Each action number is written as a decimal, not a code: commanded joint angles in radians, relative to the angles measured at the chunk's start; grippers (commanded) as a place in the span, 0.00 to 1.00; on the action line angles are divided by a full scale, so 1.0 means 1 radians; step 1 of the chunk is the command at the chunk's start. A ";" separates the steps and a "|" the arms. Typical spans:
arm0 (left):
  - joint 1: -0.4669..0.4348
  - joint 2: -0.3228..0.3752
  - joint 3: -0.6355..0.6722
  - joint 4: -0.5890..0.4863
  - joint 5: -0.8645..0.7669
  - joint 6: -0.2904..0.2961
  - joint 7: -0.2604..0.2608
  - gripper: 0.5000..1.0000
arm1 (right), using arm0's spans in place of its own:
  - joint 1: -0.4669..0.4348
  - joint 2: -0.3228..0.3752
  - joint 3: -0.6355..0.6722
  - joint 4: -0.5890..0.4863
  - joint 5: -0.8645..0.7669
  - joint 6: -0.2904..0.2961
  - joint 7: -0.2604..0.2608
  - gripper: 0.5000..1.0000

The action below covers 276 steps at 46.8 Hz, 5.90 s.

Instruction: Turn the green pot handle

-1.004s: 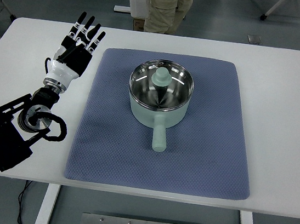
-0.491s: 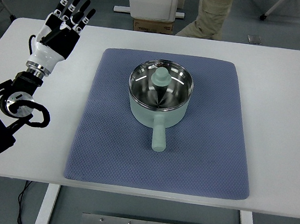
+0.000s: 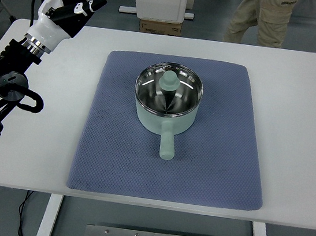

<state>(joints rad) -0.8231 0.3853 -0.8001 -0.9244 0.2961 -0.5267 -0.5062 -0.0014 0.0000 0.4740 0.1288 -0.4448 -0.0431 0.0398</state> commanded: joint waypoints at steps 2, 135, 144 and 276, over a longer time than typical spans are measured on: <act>-0.004 0.023 -0.001 -0.073 0.040 0.005 0.000 1.00 | 0.000 0.000 0.000 0.000 0.000 0.000 0.002 1.00; -0.499 0.222 0.684 -0.352 0.489 -0.084 -0.105 1.00 | 0.000 0.000 0.000 0.000 0.000 0.000 0.000 1.00; -0.542 0.219 0.693 -0.350 0.529 -0.084 -0.105 1.00 | 0.000 0.000 0.000 0.000 0.000 0.000 0.000 1.00; -0.827 -0.124 0.941 -0.464 1.663 -0.084 -0.105 1.00 | 0.000 0.000 0.000 0.000 0.000 0.000 0.000 1.00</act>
<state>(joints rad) -1.6480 0.2602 0.1402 -1.3882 1.9534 -0.6109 -0.6108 -0.0015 0.0000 0.4740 0.1289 -0.4449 -0.0428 0.0398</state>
